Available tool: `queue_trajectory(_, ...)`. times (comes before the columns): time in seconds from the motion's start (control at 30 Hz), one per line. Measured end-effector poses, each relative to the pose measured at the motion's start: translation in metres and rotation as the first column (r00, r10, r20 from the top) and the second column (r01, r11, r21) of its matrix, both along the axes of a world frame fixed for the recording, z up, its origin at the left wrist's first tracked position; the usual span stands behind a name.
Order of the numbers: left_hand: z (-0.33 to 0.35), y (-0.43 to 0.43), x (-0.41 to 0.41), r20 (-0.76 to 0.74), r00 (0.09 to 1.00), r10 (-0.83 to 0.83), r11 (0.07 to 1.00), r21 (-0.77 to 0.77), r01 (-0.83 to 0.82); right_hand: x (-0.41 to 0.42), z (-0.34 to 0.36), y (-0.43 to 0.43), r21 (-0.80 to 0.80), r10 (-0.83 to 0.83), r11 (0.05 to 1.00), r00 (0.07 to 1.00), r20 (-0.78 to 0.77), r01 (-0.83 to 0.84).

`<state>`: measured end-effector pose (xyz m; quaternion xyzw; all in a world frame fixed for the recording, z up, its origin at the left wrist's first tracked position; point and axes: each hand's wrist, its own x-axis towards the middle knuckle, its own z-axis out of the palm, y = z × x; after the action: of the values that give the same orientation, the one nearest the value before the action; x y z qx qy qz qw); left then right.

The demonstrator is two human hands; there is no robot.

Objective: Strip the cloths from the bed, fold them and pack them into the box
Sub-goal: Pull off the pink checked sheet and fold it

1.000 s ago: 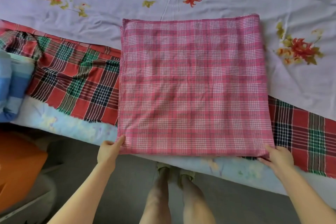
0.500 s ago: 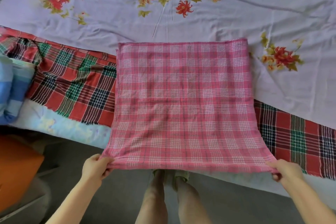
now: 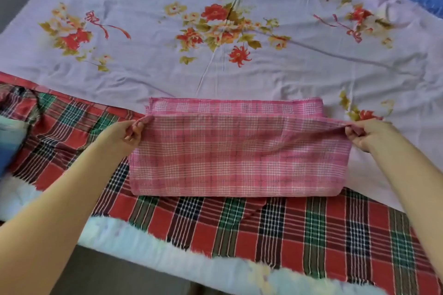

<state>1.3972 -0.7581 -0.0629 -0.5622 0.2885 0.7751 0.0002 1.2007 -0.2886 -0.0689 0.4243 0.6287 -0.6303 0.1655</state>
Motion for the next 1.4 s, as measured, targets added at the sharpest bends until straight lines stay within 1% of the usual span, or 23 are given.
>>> queue_trajectory(0.1, -0.01, -0.007, -0.033, 0.03, 0.996, 0.086, 0.995, -0.06, -0.084, -0.034, -0.012, -0.02, 0.011, -0.004, 1.0, 1.0, 0.005, 0.004)
queue_trajectory(0.33, -0.049, -0.026, -0.085, 0.061, 0.985, 0.16, 0.976, -0.158, -0.149, -0.097, -0.052, -0.039, 0.016, -0.077, 0.997, 0.996, -0.037, 0.078)
queue_trajectory(0.43, -0.071, -0.033, -0.099, 0.085, 0.978, 0.193, 0.971, -0.16, -0.177, -0.117, -0.088, -0.03, 0.048, -0.047, 0.998, 0.996, -0.071, 0.05)
queue_trajectory(0.47, -0.079, -0.034, -0.102, 0.081, 0.975, 0.209, 0.965, -0.18, -0.192, -0.123, -0.103, -0.022, 0.08, -0.017, 0.996, 0.997, -0.077, 0.023)
queue_trajectory(0.53, -0.087, -0.028, -0.109, 0.085, 0.974, 0.21, 0.956, -0.226, -0.186, -0.12, -0.103, -0.025, 0.165, 0.153, 0.975, 0.988, -0.035, -0.146)
queue_trajectory(0.57, -0.084, -0.021, -0.11, 0.078, 0.983, 0.167, 0.949, -0.282, -0.139, -0.112, -0.097, -0.033, 0.267, 0.204, 0.944, 0.979, -0.009, -0.194)
queue_trajectory(0.6, -0.085, -0.012, -0.113, 0.099, 0.993, 0.07, 0.925, -0.38, -0.027, -0.1, -0.089, -0.042, 0.45, 0.261, 0.862, 0.965, 0.003, -0.235)
queue_trajectory(0.63, -0.085, 0.001, -0.113, 0.157, 0.987, -0.038, 0.844, -0.523, 0.116, -0.086, -0.085, -0.053, 0.662, 0.343, 0.713, 0.938, -0.041, -0.232)
queue_trajectory(0.67, -0.085, 0.018, -0.111, 0.298, 0.941, -0.162, 0.653, -0.682, 0.329, -0.068, -0.082, -0.067, 0.819, 0.493, 0.538, 0.862, -0.114, -0.199)
queue_trajectory(0.7, -0.089, 0.038, -0.107, 0.433, 0.857, -0.28, 0.364, -0.778, 0.513, -0.047, -0.082, -0.083, 0.899, 0.676, 0.401, 0.719, -0.161, -0.176)
queue_trajectory(0.73, -0.093, 0.064, -0.101, 0.53, 0.754, -0.388, 0.041, -0.807, 0.589, -0.029, -0.09, -0.094, 0.946, 0.842, 0.255, 0.527, -0.115, -0.201)
queue_trajectory(0.77, -0.098, 0.091, -0.097, 0.608, 0.632, -0.48, -0.245, -0.785, 0.569, -0.011, -0.103, -0.104, 0.973, 0.947, 0.067, 0.32, 0.007, -0.221)
queue_trajectory(0.8, -0.105, 0.113, -0.095, 0.682, 0.514, -0.521, -0.47, -0.732, 0.494, 0.004, -0.118, -0.107, 0.968, 0.975, -0.095, 0.172, 0.137, -0.233)
queue_trajectory(0.83, -0.115, 0.137, -0.094, 0.742, 0.417, -0.524, -0.611, -0.669, 0.424, 0.017, -0.134, -0.103, 0.946, 0.965, -0.213, 0.097, 0.243, -0.242)
queue_trajectory(0.87, -0.129, 0.149, -0.093, 0.796, 0.343, -0.498, -0.68, -0.604, 0.415, 0.025, -0.142, -0.095, 0.923, 0.949, -0.265, 0.093, 0.3, -0.278)
queue_trajectory(0.9, -0.139, 0.157, -0.095, 0.832, 0.31, -0.46, -0.709, -0.554, 0.436, 0.03, -0.15, -0.081, 0.913, 0.933, -0.274, 0.146, 0.328, -0.304)
queue_trajectory(0.97, -0.155, 0.158, -0.105, 0.871, 0.284, -0.401, -0.707, -0.491, 0.508, 0.038, -0.159, -0.048, 0.904, 0.874, -0.249, 0.322, 0.364, -0.347)
queue_trajectory(1.03, -0.164, 0.156, -0.111, 0.89, 0.266, -0.371, -0.706, -0.456, 0.542, 0.053, -0.159, -0.021, 0.898, 0.793, -0.215, 0.467, 0.39, -0.384)
queue_trajectory(1.1, -0.168, 0.155, -0.115, 0.894, 0.259, -0.365, -0.708, -0.447, 0.547, 0.072, -0.152, -0.007, 0.894, 0.707, -0.135, 0.59, 0.39, -0.428)
queue_trajectory(1.2, -0.163, 0.158, -0.115, 0.886, 0.276, -0.372, -0.682, -0.463, 0.566, 0.091, -0.134, 0.007, 0.853, 0.644, 0.087, 0.682, 0.346, -0.515)
queue_trajectory(1.27, -0.161, 0.168, -0.105, 0.871, 0.3, -0.39, -0.669, -0.492, 0.557, 0.088, -0.127, 0.022, 0.782, 0.623, 0.311, 0.737, 0.261, -0.54)
queue_trajectory(1.33, -0.158, 0.186, -0.08, 0.85, 0.278, -0.447, -0.696, -0.526, 0.489, 0.08, -0.116, 0.03, 0.618, 0.604, 0.52, 0.765, 0.222, -0.59)
queue_trajectory(1.4, -0.157, 0.203, -0.045, 0.837, 0.197, -0.51, -0.739, -0.544, 0.398, 0.069, -0.095, 0.027, 0.401, 0.584, 0.682, 0.786, 0.205, -0.611)
